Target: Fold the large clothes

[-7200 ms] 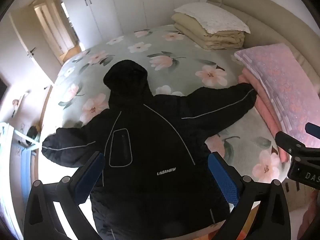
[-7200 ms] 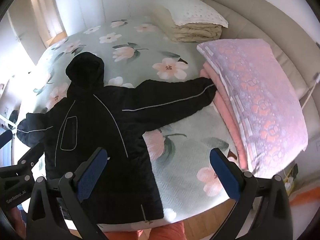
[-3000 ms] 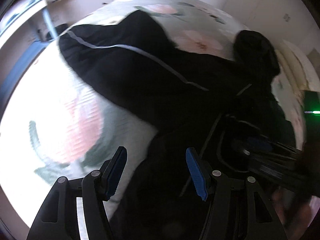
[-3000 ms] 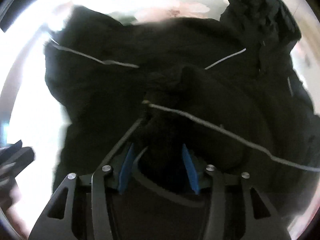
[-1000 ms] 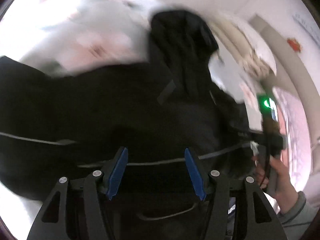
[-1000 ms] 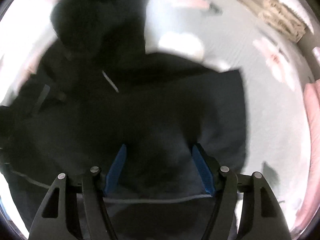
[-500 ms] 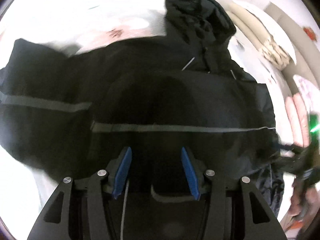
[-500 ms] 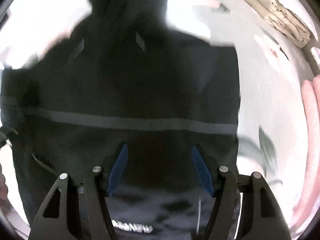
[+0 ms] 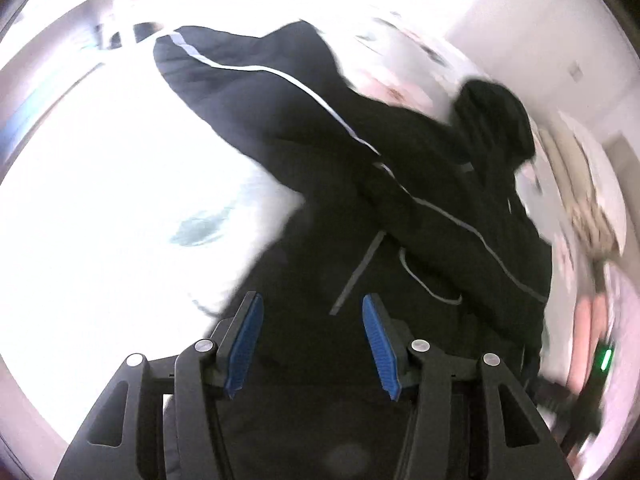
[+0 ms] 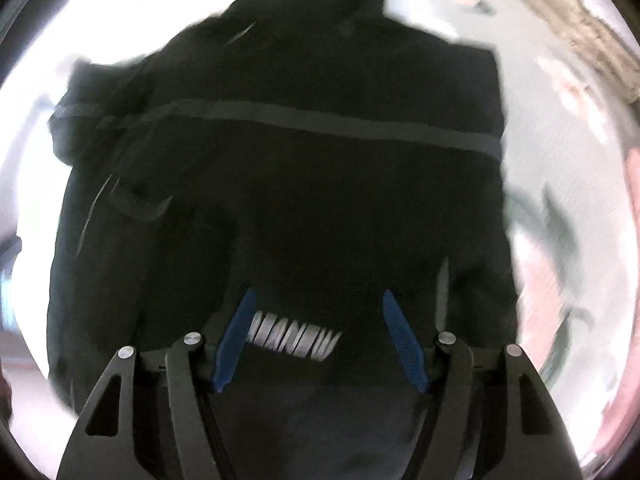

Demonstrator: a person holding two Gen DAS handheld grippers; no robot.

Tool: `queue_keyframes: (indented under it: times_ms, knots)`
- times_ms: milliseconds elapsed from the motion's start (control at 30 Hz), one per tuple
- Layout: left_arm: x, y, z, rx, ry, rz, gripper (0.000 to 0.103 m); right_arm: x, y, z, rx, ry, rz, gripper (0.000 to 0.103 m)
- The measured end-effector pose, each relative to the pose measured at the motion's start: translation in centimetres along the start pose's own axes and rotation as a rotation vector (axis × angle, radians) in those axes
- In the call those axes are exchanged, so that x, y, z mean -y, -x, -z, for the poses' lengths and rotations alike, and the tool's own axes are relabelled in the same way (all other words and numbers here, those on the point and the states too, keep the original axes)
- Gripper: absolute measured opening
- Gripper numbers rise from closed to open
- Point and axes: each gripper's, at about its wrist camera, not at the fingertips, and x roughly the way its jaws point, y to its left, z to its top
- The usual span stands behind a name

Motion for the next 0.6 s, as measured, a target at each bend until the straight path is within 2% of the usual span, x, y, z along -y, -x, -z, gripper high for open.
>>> queue_keyframes:
  times_ms: [33, 100, 133, 167, 200, 267, 433, 533, 600]
  knots:
    - [-0.6, 0.4, -0.1, 0.009, 0.013, -0.006, 0.053, 0.4, -0.2, 0.8, -0.003, 0.015, -0.006, 0.07]
    - [-1.9, 1.3, -1.1, 0.037, 0.035, -0.029, 0.053, -1.5, 0.2, 3.2, -0.016, 0.052, -0.011, 0.07]
    - [-2.6, 1.6, -1.9, 0.05, 0.041, -0.04, 0.053, -1.0, 0.0, 3.8, -0.022, 0.064, -0.017, 0.07]
    - [-3.6, 2.0, -3.1, 0.072, 0.05, -0.053, 0.054, -1.5, 0.0, 4.4, -0.03, 0.077, -0.026, 0.07]
    - [-3.9, 2.1, -4.0, 0.086, 0.057, -0.059, 0.054, 0.4, -0.7, 4.7, -0.035, 0.085, -0.037, 0.07]
    - [-5.8, 2.4, -7.2, 0.132, 0.072, -0.079, 0.054, -0.4, -1.0, 4.8, -0.046, 0.087, -0.06, 0.07]
    - [-10.6, 0.4, -15.6, 0.149, 0.13, -0.062, 0.054, -2.4, -2.4, 1.3, -0.057, 0.065, -0.032, 0.07]
    - [-14.5, -2.8, -21.9, 0.12, 0.184, -0.037, 0.054, -3.9, -2.7, -0.1, -0.056, 0.003, -0.042, 0.07]
    - [-16.6, -4.8, -24.7, 0.109, 0.23, -0.031, 0.054, -5.0, -3.2, -1.0, -0.063, -0.035, -0.045, 0.07]
